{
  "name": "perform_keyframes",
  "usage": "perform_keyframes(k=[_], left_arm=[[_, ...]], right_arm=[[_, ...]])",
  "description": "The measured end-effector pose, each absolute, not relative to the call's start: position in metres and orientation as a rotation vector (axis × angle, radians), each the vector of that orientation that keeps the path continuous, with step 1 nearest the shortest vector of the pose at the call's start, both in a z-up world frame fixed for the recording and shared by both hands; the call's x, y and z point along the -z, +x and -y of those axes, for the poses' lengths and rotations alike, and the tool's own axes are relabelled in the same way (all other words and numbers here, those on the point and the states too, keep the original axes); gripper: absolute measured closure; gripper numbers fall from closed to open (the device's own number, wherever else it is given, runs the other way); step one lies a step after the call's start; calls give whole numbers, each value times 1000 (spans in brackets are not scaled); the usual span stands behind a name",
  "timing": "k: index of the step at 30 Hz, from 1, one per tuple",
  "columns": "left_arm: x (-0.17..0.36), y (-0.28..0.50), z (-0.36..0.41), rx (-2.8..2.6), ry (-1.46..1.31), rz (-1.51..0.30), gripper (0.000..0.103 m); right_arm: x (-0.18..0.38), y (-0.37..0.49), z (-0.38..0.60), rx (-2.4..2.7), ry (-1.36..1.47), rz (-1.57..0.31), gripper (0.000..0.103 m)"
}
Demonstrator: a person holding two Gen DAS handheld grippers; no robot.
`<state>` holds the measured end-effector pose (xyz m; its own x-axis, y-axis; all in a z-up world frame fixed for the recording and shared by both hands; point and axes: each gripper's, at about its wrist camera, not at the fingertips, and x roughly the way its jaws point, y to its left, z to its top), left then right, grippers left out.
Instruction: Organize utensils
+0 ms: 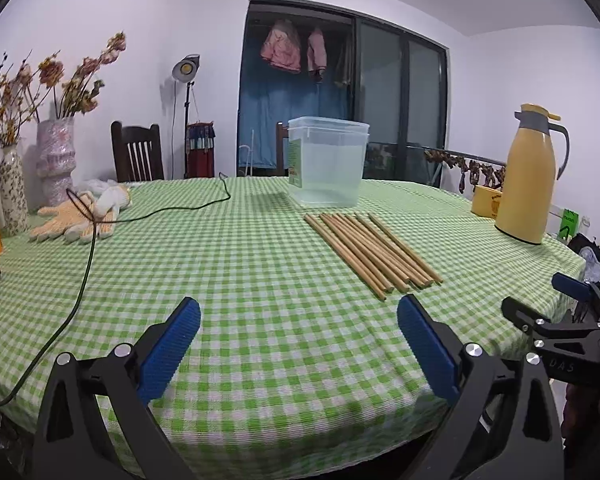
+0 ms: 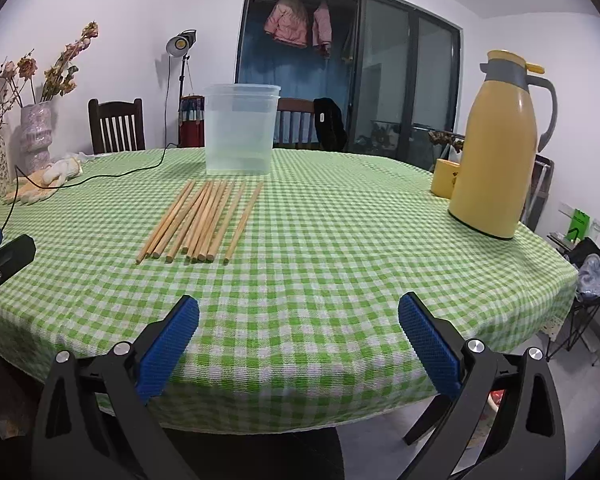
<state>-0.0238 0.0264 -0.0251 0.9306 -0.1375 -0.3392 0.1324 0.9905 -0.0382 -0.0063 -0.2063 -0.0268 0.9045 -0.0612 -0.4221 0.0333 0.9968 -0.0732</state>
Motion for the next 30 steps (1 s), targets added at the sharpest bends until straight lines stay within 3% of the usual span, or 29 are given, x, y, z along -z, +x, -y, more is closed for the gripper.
perform_keyframes(k=[30], left_arm=[[9, -26, -31, 106, -8, -268, 7]], right_arm=[[17, -7, 203, 26, -44, -405, 7]])
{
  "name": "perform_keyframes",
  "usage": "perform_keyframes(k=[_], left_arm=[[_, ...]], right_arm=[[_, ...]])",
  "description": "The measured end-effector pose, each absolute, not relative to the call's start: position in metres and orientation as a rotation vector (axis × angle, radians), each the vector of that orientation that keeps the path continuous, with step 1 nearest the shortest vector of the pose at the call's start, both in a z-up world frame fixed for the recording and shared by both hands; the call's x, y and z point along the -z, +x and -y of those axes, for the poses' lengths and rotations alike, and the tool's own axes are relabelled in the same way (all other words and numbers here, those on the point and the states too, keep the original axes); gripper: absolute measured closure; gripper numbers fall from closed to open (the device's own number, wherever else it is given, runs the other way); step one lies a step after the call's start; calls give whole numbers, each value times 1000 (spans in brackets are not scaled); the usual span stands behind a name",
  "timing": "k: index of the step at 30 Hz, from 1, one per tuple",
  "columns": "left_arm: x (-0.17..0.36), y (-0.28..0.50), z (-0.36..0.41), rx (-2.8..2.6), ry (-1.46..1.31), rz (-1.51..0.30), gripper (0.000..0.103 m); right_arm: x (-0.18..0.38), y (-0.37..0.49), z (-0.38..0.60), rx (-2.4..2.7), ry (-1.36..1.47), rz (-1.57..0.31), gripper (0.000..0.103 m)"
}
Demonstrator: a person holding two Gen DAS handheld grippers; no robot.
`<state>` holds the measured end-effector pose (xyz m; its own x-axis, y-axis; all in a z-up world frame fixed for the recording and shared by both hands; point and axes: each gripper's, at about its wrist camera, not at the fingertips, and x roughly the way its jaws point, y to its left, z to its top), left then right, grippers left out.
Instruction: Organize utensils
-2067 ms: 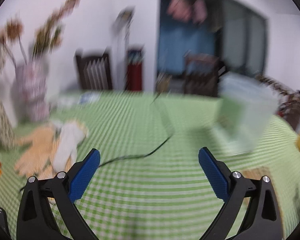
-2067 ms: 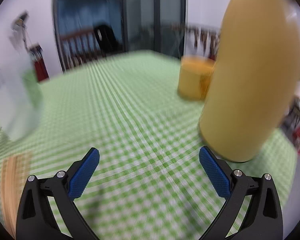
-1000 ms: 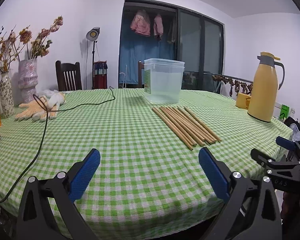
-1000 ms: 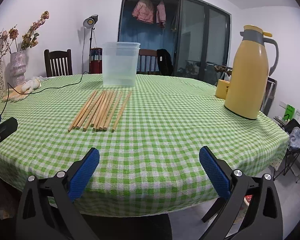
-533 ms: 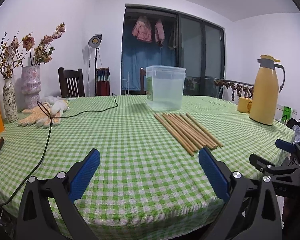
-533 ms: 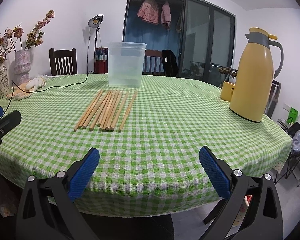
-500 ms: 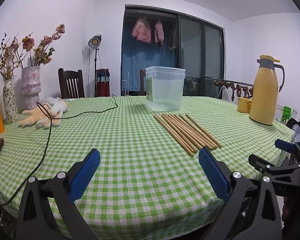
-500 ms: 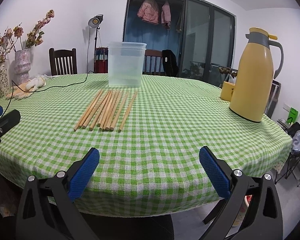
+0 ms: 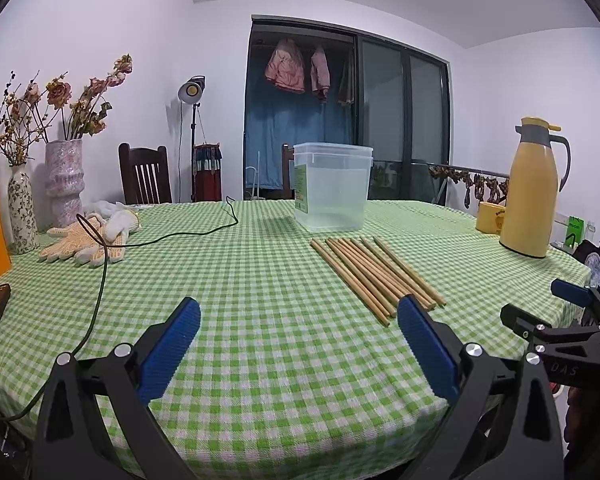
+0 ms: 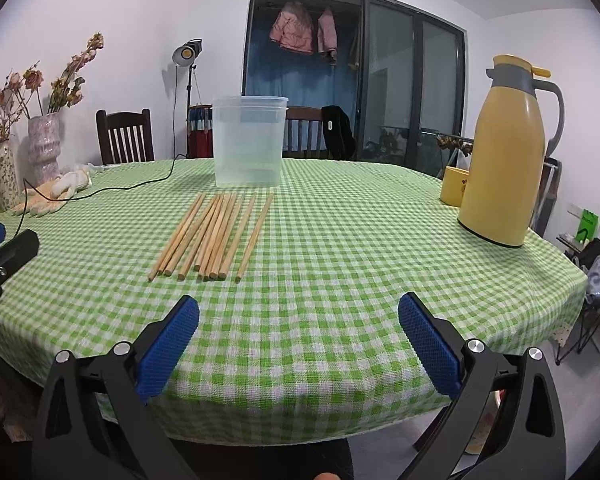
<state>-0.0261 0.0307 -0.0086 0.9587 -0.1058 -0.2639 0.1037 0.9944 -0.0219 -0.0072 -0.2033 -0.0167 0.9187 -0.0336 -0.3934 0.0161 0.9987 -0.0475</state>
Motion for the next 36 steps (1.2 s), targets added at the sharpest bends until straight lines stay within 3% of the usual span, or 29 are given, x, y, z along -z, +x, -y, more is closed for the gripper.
perform_keyframes(k=[36], left_arm=[[4, -28, -26, 113, 29, -242, 7]], right_arm=[[15, -6, 200, 10, -53, -396, 7]])
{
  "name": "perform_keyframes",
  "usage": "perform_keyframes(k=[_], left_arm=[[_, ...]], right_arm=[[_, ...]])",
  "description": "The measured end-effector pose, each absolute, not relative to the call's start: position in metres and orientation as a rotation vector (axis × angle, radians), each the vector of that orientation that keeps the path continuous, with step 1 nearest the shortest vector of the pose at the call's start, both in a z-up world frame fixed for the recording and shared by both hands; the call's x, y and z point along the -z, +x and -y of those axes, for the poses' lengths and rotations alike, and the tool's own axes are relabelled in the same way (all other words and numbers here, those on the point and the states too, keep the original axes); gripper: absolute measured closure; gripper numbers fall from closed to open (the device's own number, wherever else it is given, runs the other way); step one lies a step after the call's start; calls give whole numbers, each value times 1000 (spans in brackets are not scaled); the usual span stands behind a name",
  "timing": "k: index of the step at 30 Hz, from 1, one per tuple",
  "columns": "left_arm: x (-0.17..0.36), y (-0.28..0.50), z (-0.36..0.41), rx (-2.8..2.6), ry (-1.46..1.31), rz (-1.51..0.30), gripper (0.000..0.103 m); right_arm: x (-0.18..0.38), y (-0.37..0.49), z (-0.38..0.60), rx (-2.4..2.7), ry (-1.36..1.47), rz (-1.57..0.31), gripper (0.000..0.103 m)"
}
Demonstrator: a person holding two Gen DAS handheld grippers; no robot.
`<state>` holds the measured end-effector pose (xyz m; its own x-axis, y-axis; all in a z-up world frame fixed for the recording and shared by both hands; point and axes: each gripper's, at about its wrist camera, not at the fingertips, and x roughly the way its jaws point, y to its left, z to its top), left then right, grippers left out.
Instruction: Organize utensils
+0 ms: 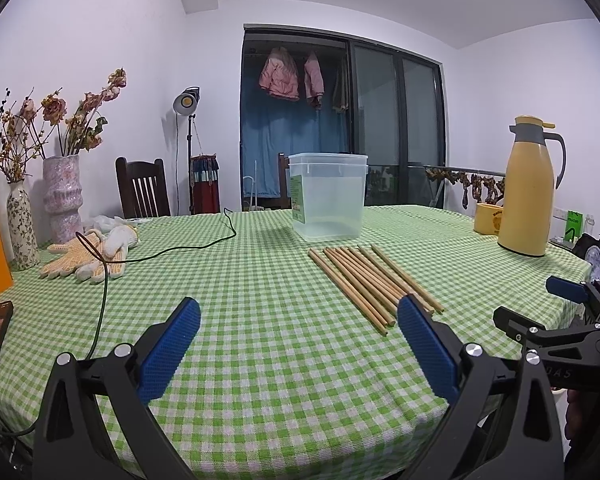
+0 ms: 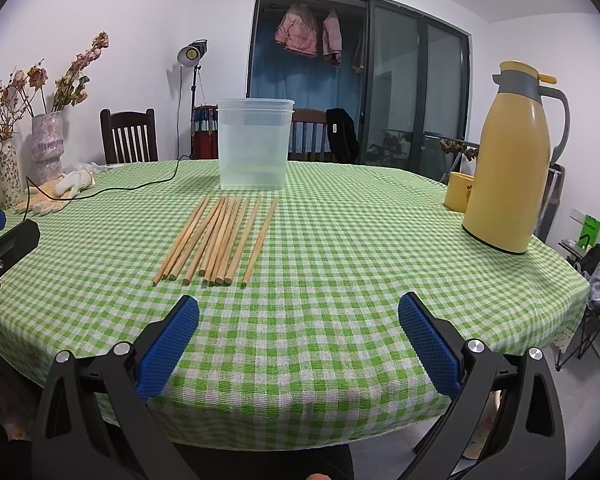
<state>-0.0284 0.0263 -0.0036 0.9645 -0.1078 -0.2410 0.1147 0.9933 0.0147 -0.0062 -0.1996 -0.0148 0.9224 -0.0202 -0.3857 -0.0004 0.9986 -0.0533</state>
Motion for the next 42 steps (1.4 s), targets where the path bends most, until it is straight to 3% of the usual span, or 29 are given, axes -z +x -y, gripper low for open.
perform_keyframes(k=[42], left_arm=[[7, -25, -31, 94, 16, -261, 7]], right_arm=[[16, -5, 202, 10, -53, -402, 7]])
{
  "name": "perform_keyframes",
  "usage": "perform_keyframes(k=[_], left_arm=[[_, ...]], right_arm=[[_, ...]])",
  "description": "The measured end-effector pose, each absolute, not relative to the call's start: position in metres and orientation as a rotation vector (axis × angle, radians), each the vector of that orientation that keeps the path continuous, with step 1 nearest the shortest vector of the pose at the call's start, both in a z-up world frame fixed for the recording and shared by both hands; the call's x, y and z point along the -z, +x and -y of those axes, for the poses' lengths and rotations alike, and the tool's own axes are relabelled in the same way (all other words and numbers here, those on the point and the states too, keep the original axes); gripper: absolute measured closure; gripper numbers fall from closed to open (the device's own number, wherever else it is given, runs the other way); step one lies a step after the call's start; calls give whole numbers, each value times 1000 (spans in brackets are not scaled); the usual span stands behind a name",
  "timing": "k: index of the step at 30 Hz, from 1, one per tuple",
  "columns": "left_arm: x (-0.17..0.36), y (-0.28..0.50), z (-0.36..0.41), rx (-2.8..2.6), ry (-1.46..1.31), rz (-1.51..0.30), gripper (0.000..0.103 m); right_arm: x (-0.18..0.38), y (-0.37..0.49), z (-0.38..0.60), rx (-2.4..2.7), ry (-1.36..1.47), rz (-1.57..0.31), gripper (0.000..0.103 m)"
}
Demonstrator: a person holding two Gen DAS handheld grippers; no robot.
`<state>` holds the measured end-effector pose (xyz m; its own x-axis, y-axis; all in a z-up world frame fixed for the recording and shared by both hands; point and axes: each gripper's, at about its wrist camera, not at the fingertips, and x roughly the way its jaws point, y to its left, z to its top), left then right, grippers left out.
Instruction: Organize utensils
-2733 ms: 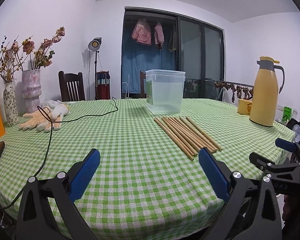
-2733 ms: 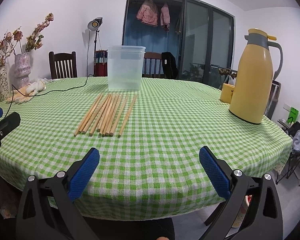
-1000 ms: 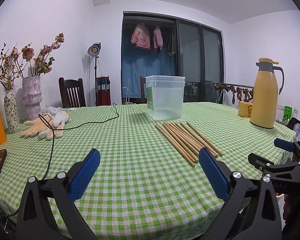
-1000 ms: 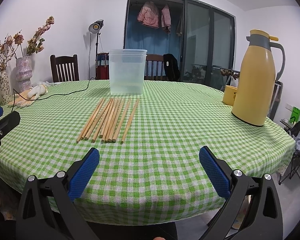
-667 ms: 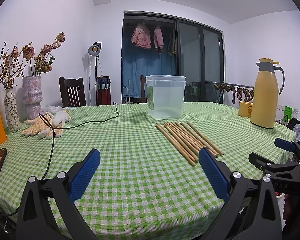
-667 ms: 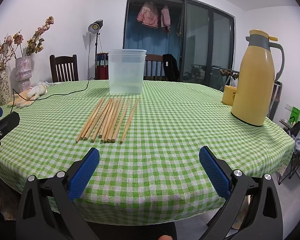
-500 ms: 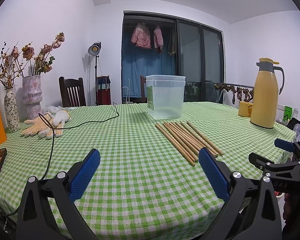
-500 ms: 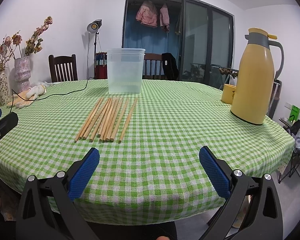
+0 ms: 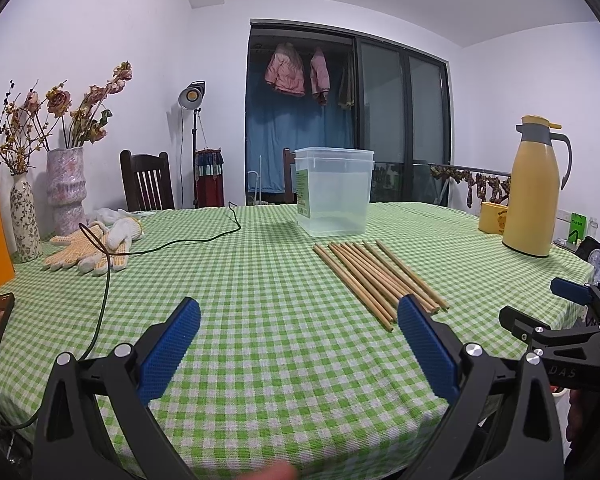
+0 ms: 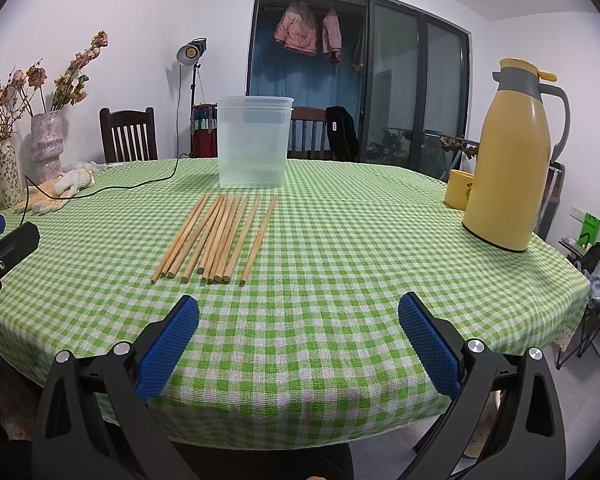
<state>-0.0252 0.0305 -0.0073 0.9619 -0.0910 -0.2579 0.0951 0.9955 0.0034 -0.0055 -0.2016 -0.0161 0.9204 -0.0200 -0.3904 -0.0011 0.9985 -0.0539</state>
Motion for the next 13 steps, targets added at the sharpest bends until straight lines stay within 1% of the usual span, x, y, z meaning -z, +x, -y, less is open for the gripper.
perform_keyframes(k=[13], left_arm=[[7, -28, -30, 99, 15, -252, 7]], right_arm=[[16, -5, 202, 10, -53, -402, 7]])
